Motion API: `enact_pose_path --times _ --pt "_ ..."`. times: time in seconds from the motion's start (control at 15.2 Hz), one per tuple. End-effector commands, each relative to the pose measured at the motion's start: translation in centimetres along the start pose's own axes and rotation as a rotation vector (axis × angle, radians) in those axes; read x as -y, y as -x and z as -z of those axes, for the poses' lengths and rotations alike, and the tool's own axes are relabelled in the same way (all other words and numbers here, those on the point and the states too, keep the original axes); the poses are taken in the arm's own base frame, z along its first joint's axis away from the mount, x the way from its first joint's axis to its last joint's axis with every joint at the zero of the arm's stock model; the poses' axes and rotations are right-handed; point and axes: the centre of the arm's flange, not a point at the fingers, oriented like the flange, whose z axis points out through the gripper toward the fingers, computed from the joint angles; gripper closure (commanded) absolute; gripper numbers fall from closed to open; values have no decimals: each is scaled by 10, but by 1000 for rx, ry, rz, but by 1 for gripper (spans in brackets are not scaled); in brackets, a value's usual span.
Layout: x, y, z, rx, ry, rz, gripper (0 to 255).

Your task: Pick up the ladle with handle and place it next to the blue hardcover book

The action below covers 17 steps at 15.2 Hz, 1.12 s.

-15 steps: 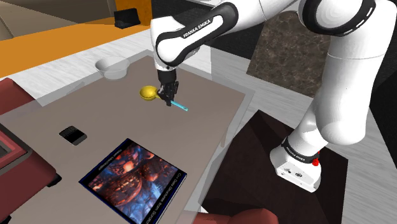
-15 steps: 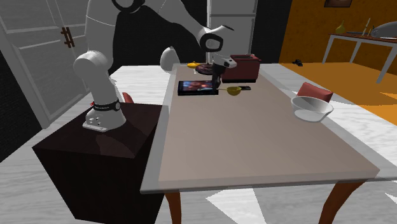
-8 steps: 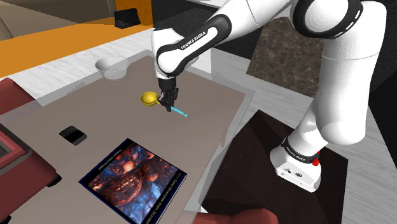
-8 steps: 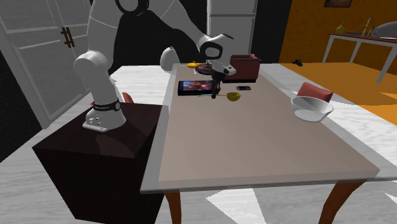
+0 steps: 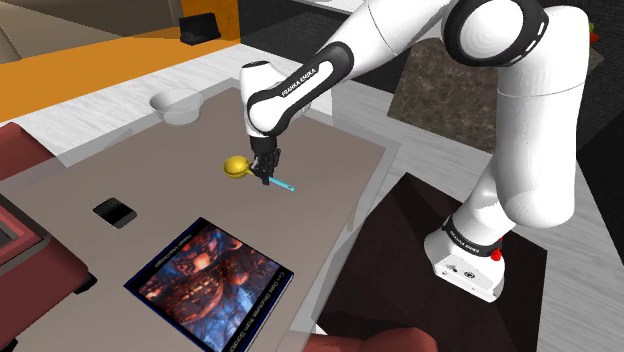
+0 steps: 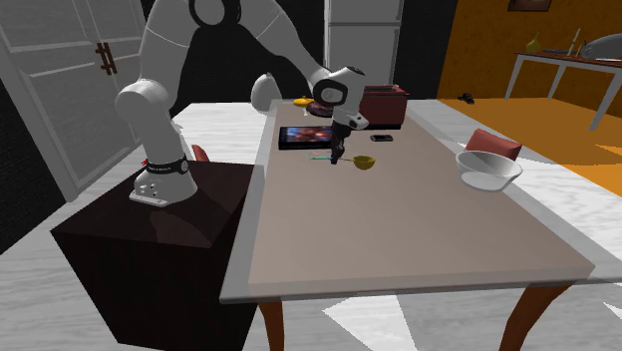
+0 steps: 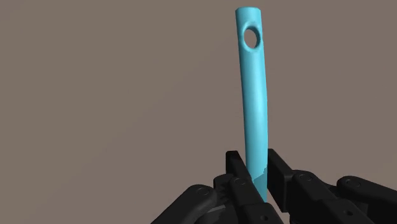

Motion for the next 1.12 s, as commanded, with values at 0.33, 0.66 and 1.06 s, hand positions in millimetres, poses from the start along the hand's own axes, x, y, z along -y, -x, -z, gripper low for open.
enact_pose_path --times 0.33,0.66,1.06 --pt "-2 -4 -20 0 0 0 255" --pt "-2 -4 -20 0 0 0 0" --pt "-2 -4 -7 0 0 0 0"
